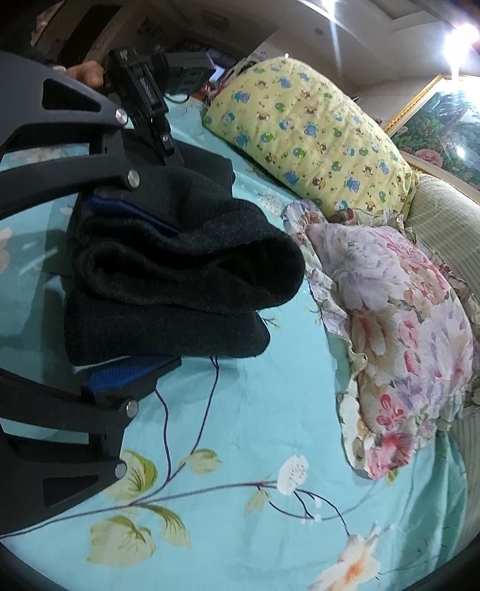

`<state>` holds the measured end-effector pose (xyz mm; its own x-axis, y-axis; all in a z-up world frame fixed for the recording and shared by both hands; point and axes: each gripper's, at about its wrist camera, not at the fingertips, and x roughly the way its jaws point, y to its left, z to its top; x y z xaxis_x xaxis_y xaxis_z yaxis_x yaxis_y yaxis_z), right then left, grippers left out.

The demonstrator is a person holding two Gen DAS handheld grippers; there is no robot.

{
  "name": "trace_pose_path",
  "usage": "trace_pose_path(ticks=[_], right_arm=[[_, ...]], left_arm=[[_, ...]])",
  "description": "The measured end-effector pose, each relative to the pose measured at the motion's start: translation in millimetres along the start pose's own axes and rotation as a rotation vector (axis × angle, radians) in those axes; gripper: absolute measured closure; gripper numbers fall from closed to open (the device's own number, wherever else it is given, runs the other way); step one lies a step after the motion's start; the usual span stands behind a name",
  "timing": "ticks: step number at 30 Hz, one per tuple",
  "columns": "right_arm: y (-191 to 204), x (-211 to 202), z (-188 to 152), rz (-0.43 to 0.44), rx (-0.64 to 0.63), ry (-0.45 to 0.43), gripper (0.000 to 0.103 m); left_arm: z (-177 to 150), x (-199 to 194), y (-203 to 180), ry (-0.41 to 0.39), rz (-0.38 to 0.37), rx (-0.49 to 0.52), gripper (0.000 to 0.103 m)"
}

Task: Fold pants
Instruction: 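Open both grippers and release the folded pants onto the bed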

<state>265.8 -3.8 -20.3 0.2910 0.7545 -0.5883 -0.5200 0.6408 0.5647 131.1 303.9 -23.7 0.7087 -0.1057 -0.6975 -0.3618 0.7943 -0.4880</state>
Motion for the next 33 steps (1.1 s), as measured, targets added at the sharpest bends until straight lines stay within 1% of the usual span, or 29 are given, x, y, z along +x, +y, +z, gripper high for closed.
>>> trace_pose_path(ticks=[2, 4, 6, 9, 12, 17, 24, 29, 33], right_arm=[[3.6, -1.9, -0.4, -0.028, -0.009, -0.003, 0.030], [7.5, -4.6, -0.3, -0.041, -0.018, -0.008, 0.030], [12.0, -8.4, -0.9, -0.054, -0.031, -0.016, 0.030], [19.6, -15.3, -0.8, -0.065, -0.049, -0.032, 0.026], [25.2, -21.6, -1.8, -0.064, -0.060, -0.049, 0.024], [31.8, -28.6, -7.1, -0.070, -0.075, -0.063, 0.023], [44.1, -39.0, -21.5, -0.094, -0.117, -0.083, 0.021], [51.0, -50.2, -32.7, -0.111, -0.144, -0.121, 0.016], [62.0, -56.0, -41.9, -0.129, -0.197, -0.128, 0.012]], left_arm=[[-1.6, -3.1, -0.4, -0.001, 0.019, 0.001, 0.037], [-3.6, -6.5, -2.1, -0.007, 0.030, 0.008, 0.036], [-6.4, -11.6, -5.2, -0.016, 0.048, 0.021, 0.034], [-10.5, -17.0, -7.9, -0.027, 0.060, 0.033, 0.030], [-15.1, -20.5, -7.3, -0.025, 0.062, 0.027, 0.030], [-21.6, -28.1, -7.7, -0.027, 0.084, 0.022, 0.028], [-33.0, -44.6, -15.6, -0.060, 0.111, 0.062, 0.026], [-43.7, -54.9, -21.8, -0.079, 0.141, 0.091, 0.025], [-52.5, -60.5, -28.9, -0.088, 0.157, 0.121, 0.023]])
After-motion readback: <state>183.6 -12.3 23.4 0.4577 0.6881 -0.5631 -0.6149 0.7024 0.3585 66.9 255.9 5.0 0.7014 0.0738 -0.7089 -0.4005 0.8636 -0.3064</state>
